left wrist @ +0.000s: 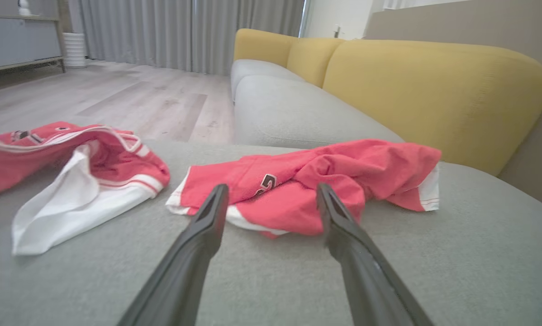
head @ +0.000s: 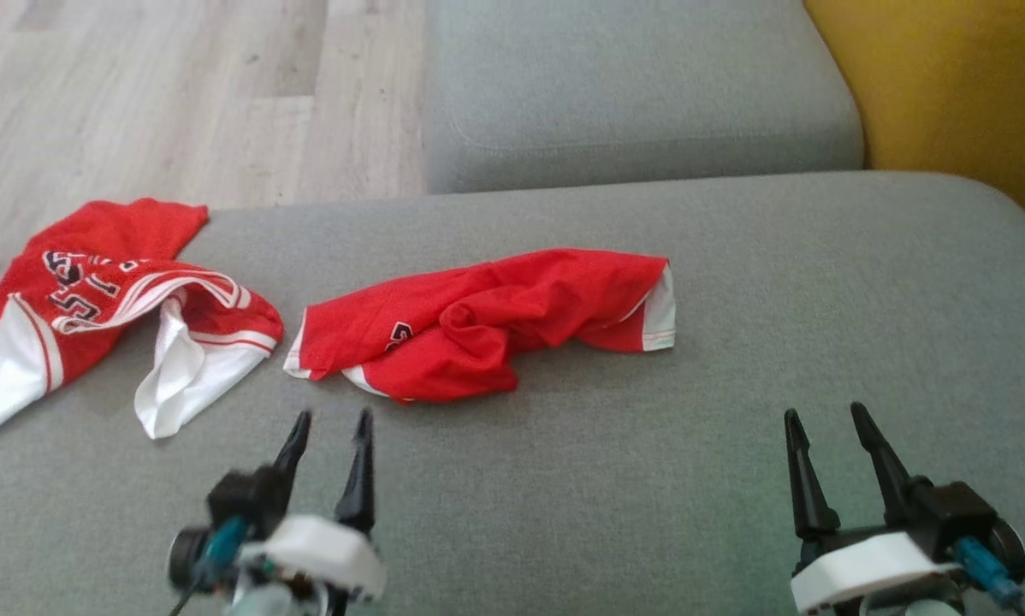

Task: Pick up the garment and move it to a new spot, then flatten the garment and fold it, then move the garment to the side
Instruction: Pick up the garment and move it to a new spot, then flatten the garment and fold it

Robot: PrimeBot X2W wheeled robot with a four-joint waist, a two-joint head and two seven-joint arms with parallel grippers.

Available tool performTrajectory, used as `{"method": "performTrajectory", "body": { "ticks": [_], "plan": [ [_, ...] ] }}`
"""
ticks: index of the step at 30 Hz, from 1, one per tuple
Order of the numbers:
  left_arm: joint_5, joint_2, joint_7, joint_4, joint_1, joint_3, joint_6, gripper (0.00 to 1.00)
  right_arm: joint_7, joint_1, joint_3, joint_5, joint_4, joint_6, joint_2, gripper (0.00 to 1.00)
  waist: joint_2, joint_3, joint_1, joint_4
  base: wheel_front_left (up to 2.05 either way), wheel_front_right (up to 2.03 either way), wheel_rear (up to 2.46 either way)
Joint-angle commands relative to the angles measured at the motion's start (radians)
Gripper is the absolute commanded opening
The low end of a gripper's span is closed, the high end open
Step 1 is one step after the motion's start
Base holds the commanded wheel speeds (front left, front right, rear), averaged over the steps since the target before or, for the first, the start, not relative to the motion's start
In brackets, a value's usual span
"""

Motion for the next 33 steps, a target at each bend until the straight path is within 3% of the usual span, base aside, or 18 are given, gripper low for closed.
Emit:
{"method": "performTrajectory", "body": {
  "ticks": [1,12,33],
  "plan": [
    [0.001,0.028,-0.012,-0.056,-0.020,0.052,0.012,1.00,-0.012,-0.023,0.025,0.007,-0.035,0.008,-0.005,1.00,-0.0001,-0.006,0.0001,0.006,0.00,0.00,0.00],
    [0.023,0.068,-0.012,-0.277,0.206,0.139,0.072,1.00,-0.013,0.021,0.038,0.028,-0.051,0.008,-0.005,1.00,-0.0001,-0.027,0.0001,0.010,0.00,0.00,0.00],
    [0.028,0.092,-0.007,-0.351,0.260,0.136,0.108,1.00,-0.008,0.016,0.040,0.036,0.013,0.008,-0.005,1.00,-0.0001,-0.031,0.0001,0.014,0.00,0.00,0.00]
  ]
}}
